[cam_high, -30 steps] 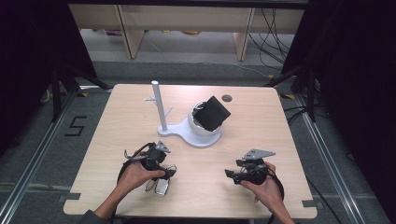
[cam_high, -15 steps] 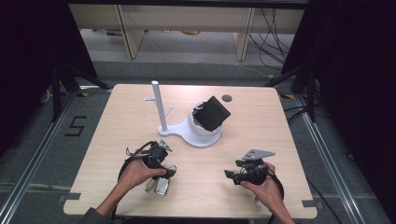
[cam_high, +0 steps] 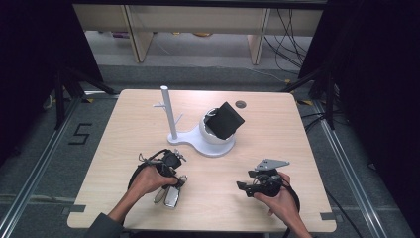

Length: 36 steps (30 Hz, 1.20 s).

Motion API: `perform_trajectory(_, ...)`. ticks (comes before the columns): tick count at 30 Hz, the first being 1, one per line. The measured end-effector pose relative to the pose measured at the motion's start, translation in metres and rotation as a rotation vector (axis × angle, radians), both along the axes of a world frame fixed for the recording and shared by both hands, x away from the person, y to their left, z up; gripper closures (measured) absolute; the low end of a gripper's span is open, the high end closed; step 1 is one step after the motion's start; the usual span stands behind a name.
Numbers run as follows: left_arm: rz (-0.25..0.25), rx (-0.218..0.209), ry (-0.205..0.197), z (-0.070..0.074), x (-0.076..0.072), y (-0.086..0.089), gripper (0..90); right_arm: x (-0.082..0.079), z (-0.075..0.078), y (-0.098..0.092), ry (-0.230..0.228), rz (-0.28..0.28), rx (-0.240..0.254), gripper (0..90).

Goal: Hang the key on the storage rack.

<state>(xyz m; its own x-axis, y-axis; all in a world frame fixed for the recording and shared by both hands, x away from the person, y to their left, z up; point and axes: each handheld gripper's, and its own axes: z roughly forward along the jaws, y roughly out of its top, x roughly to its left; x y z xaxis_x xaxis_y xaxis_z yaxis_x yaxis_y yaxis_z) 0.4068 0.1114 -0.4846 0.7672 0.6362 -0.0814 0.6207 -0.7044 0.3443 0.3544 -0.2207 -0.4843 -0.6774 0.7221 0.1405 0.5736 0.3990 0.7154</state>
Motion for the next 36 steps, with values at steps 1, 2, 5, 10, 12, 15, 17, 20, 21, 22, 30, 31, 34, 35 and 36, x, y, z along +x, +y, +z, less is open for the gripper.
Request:
perform_trajectory(1, 0.000, 0.002, 0.003, 0.0002, 0.0005, 0.0000, 47.5, -0.0002, 0.0002, 0.0003, 0.004, 0.001, -0.002, 35.4)
perform_trajectory(2, -0.003, 0.009, 0.006, 0.0007, 0.0011, 0.0002, 49.0, -0.0004, 0.0002, 0.0003, 0.002, 0.003, -0.003, 35.4)
perform_trajectory(5, -0.022, 0.034, 0.030, 0.0021, 0.0025, -0.0003, 52.3, -0.0004, 0.0001, 0.0007, 0.004, 0.003, -0.003, 35.4)
perform_trajectory(10, -0.034, 0.083, 0.038, 0.0033, 0.0043, -0.0026, 60.6, -0.0004, 0.0000, 0.0009, 0.005, 0.005, -0.004, 35.4)
perform_trajectory(12, -0.048, 0.108, 0.042, 0.0040, 0.0049, -0.0035, 63.5, -0.0004, -0.0001, 0.0010, 0.005, 0.007, -0.003, 35.4)
perform_trajectory(15, -0.067, 0.146, 0.049, 0.0046, 0.0038, -0.0062, 64.8, -0.0004, -0.0002, 0.0009, 0.005, 0.006, -0.003, 35.4)
perform_trajectory(17, -0.083, 0.161, 0.053, 0.0048, 0.0040, -0.0075, 66.2, -0.0005, 0.0000, 0.0012, 0.004, 0.005, 0.000, 35.4)
perform_trajectory(20, -0.099, 0.176, 0.053, 0.0054, 0.0047, -0.0083, 68.7, -0.0014, 0.0002, 0.0020, 0.010, 0.006, 0.005, 35.4)
perform_trajectory(21, -0.106, 0.178, 0.056, 0.0054, 0.0046, -0.0083, 69.0, -0.0016, 0.0005, 0.0022, 0.010, 0.004, 0.006, 35.4)
perform_trajectory(22, -0.118, 0.180, 0.052, 0.0051, 0.0046, -0.0082, 70.1, -0.0016, 0.0005, 0.0024, 0.011, 0.005, 0.007, 35.4)
perform_trajectory(30, -0.166, 0.205, 0.045, 0.0061, 0.0033, -0.0083, 71.7, -0.0010, 0.0000, 0.0026, -0.008, 0.017, -0.001, 35.5)
perform_trajectory(31, -0.166, 0.204, 0.043, 0.0061, 0.0035, -0.0077, 71.8, -0.0009, -0.0001, 0.0024, -0.008, 0.015, -0.001, 35.5)
perform_trajectory(34, -0.176, 0.199, 0.044, 0.0061, 0.0038, -0.0069, 71.9, -0.0007, -0.0002, 0.0027, -0.006, 0.021, -0.003, 35.5)
perform_trajectory(35, -0.179, 0.196, 0.044, 0.0061, 0.0039, -0.0067, 71.9, -0.0009, -0.0003, 0.0029, -0.004, 0.021, -0.003, 35.5)
perform_trajectory(36, -0.182, 0.194, 0.043, 0.0065, 0.0041, -0.0064, 72.0, -0.0010, -0.0003, 0.0030, -0.003, 0.019, -0.004, 35.5)
